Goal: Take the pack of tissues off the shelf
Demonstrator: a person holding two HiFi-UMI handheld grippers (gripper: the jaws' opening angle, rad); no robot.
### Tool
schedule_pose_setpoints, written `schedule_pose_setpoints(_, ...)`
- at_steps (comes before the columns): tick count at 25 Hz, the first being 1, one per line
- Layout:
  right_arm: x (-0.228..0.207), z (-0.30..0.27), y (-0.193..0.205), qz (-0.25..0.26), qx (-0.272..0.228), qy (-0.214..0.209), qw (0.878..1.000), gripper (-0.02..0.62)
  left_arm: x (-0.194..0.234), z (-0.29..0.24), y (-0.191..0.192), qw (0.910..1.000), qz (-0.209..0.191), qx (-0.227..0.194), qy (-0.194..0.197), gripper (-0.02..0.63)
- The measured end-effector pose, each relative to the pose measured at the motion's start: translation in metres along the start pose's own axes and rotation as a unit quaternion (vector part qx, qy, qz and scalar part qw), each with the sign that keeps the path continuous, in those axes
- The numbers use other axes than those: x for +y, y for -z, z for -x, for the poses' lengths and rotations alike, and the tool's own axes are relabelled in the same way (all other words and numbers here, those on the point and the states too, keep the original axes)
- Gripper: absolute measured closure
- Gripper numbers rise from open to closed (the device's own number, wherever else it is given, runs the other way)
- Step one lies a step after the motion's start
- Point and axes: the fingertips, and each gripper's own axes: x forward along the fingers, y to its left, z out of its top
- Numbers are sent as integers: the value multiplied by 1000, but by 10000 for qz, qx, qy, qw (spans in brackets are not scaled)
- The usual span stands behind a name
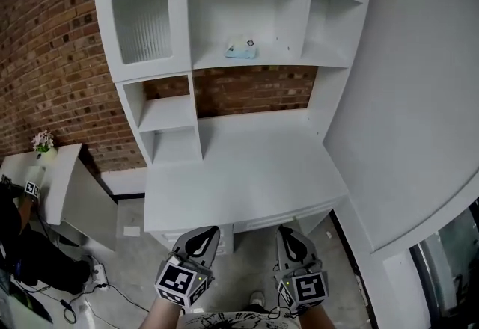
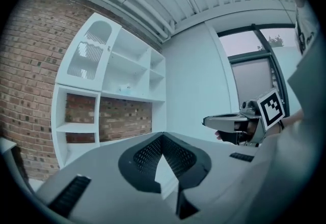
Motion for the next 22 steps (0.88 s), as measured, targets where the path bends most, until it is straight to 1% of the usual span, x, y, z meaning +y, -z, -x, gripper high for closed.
schedule_pose_setpoints(4,-56,-27,-6,68,-30,-266,9996,591,-4,-53,-11,9993,-48,-86,-362,592)
schedule_pose_setpoints(6,-80,-37,-4,49,-29,-342,9994,591,-11,-75,-12,9990,-70,-98,-439,592)
schedule_pose_setpoints(8,-104,-46,-2,-7,8,-348,9994,591,-18,-93,-11,9988,-38,-25,-492,592)
schedule_pose_setpoints(11,-133,-68,-3,-148,46,-372,9992,591,-15,-115,-11,9982,-72,96,-591,592)
schedule_pose_setpoints(16,-156,-120,-3,-204,32,-490,9986,591,21,-147,-13,9964,-118,73,-830,592)
schedule_pose_setpoints(22,-161,-191,-9,54,-31,-728,9973,591,78,-194,-30,9947,-88,-221,-1000,592)
